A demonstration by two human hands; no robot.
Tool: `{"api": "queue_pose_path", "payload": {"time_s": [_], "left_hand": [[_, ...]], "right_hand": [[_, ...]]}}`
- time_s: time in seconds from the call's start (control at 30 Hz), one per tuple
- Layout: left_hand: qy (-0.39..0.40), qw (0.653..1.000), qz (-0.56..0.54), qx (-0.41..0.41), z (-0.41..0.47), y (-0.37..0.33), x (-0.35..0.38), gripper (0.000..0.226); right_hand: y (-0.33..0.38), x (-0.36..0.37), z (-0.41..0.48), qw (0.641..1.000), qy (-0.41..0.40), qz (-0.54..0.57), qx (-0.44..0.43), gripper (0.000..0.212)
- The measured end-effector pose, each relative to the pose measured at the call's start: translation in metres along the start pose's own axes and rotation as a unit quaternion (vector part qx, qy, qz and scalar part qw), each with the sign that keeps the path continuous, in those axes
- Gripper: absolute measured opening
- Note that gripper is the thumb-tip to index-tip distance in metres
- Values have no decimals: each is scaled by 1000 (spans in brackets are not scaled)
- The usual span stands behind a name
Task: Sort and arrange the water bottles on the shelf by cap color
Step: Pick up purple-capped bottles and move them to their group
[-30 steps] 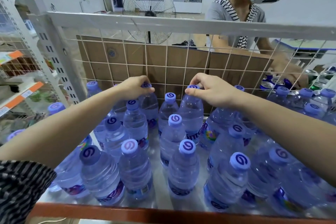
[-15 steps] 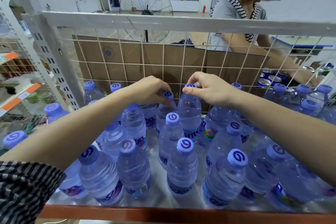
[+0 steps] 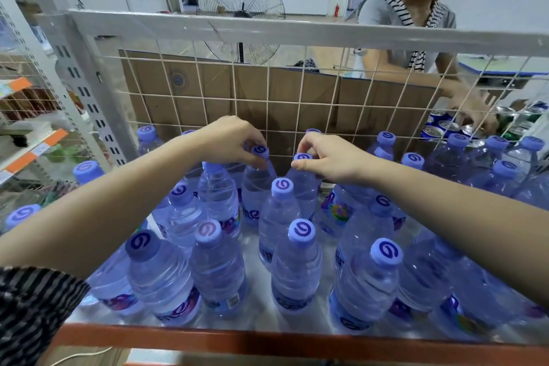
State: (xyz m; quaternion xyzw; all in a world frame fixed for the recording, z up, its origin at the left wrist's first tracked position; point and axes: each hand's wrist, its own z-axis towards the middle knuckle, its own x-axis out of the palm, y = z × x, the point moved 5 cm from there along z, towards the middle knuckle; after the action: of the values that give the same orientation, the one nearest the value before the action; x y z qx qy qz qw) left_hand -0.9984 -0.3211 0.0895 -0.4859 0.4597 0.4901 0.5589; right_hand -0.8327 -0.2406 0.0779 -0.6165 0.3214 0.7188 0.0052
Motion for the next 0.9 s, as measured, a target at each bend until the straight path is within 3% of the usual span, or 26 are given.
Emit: {"api": "queue_pose_path", "payload": {"time_s": [0.17,0.33,0.43,0.53,0.67,0.9], "left_hand": [[19,998,-57,-17,-3,0,-4,38],[-109,988,-104,-38,6,-16,-12,29],[-144,982,-113,-45,12,-23,-6,32],[-120,989,-84,-28,12,-26,6,34],[-96,991,-80,-49,10,-21,18,35],[-51,994,-74,-54,6,-27,24,37]], "right_hand": [[3,1,2,1000,11,-10,-3,30],[0,-10,2,999,25,-14,14,34],[-12,-44,-4,995,-40,-94,-3,32],[-39,-78,-12,978,-104,-178,22,27],[-74,-78,-15,952,-8,-283,112,31],[-77,-66,-16,963,32,-240,121,27]]}}
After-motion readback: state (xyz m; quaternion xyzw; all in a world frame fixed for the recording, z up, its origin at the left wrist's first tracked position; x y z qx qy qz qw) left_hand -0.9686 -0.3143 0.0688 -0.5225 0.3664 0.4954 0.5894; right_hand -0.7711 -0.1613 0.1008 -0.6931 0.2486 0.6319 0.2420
